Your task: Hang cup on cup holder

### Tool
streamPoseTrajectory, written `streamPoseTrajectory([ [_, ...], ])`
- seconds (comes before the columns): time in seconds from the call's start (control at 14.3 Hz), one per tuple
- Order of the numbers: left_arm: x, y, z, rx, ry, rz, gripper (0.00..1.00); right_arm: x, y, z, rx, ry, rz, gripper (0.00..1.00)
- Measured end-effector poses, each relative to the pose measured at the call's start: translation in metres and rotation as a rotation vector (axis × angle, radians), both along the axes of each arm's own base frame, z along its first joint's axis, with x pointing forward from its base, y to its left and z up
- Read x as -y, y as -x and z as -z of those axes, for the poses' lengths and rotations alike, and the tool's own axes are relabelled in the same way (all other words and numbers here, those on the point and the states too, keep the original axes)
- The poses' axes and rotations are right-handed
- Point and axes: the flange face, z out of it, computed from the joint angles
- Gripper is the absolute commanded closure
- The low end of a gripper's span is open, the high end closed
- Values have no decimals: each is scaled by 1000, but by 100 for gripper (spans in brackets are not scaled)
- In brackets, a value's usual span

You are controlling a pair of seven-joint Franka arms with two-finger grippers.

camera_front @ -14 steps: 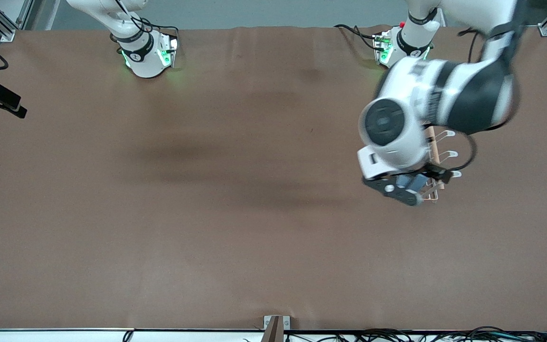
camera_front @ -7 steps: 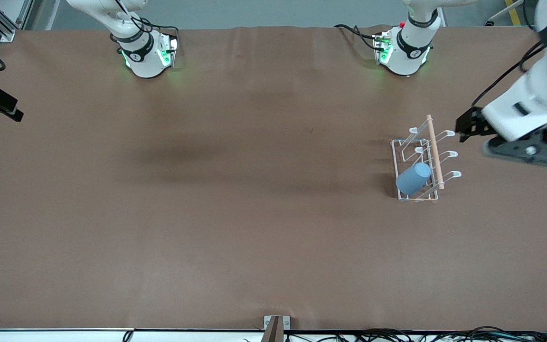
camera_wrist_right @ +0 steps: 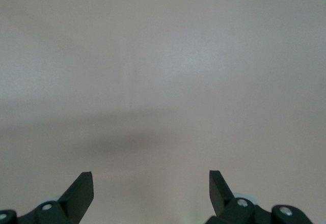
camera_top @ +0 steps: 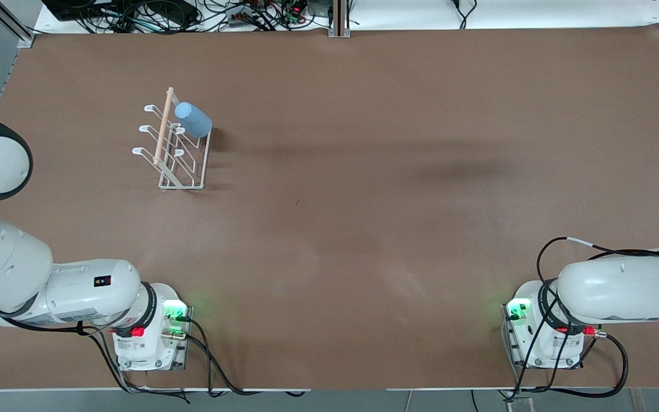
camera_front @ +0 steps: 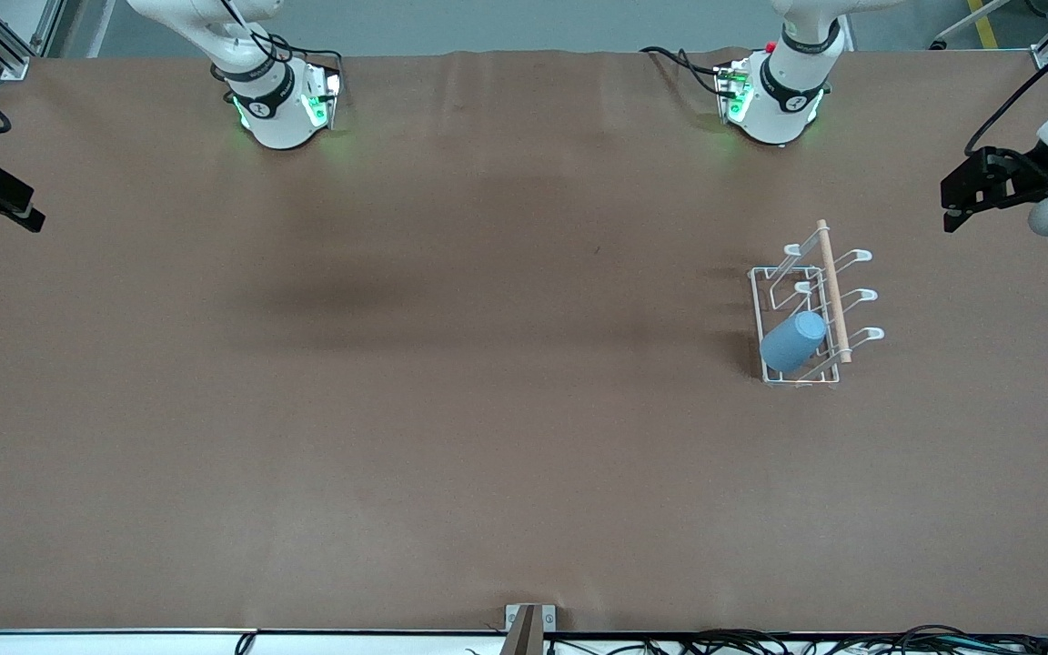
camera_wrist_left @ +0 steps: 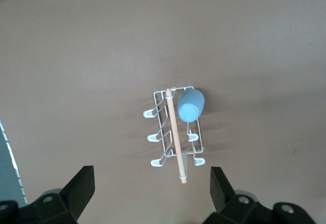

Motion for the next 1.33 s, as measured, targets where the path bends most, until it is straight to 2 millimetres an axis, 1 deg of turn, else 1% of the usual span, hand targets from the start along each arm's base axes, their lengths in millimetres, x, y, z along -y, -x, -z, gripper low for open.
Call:
streamPoseTrajectory([
  [0.21,-28,18,7,-36,70,-63,0,-2,0,0,0,1,-3,0],
  [0.28,-32,27,9,-43,72,-73,0,-2,0,0,0,2,-4,0],
  [0.56,-23,49,30,-30,61,-76,0,-1,0,0,0,3,-2,0],
  [0.7,-21,54,41,-38,57,-75,0,0,0,0,0,3,0,0],
  [0.84,-18,57,48,-48,52,-81,0,1,0,-1,2,3,1,0],
  [1.05,-11,58,51,-55,46,-74,0,1,0,0,1,3,2,0],
  [1.33,-10,58,52,-54,46,-74,0,3,0,0,0,3,7,0],
])
